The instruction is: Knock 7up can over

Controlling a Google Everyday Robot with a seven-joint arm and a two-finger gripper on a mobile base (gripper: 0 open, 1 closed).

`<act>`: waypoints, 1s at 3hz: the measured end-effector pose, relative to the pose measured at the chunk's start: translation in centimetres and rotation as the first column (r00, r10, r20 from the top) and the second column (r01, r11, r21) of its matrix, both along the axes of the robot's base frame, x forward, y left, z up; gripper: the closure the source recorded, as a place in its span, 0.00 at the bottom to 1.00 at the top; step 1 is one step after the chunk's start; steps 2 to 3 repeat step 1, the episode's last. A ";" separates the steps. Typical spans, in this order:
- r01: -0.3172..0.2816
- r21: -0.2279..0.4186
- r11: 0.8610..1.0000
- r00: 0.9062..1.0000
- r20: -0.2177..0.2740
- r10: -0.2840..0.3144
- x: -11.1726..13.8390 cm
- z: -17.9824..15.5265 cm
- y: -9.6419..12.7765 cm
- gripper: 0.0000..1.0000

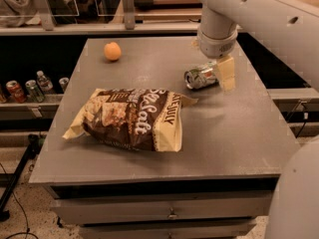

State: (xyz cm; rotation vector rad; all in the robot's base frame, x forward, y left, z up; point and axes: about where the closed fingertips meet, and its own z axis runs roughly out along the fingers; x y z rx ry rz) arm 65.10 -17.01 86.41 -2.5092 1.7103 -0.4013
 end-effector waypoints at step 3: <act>0.024 -0.007 1.000 1.000 0.002 -0.024 0.1 0.1 -0.2 0.00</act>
Offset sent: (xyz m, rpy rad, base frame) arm 0.0000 0.0000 0.0000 0.0000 0.0000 0.0000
